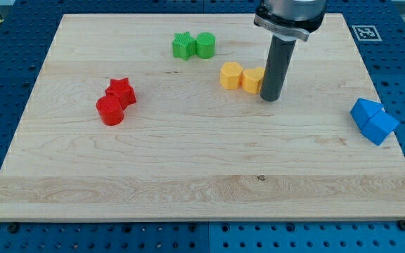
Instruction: Move your arm away from the yellow heart
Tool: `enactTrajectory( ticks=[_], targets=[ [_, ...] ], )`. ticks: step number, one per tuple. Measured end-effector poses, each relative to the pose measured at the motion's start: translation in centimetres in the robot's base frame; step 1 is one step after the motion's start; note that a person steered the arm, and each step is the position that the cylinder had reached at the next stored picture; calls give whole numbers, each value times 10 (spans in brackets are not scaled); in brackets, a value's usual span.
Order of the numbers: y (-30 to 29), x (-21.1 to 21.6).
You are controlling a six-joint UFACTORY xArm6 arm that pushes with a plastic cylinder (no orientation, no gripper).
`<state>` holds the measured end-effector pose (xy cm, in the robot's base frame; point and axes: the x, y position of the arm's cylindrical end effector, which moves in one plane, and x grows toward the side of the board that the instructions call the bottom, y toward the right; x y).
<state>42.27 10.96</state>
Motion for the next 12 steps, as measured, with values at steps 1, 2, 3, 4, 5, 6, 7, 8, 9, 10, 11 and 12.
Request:
enactTrajectory(
  ticks=[1, 2, 3, 4, 5, 6, 7, 8, 9, 10, 11, 12],
  targets=[
    [5, 20],
    [9, 69],
    [12, 120],
    [12, 167],
    [8, 196],
    [-11, 196],
    [-35, 196],
    [-41, 196],
    [-67, 196],
    [-131, 195],
    [-197, 190],
    [-248, 162]
  ],
)
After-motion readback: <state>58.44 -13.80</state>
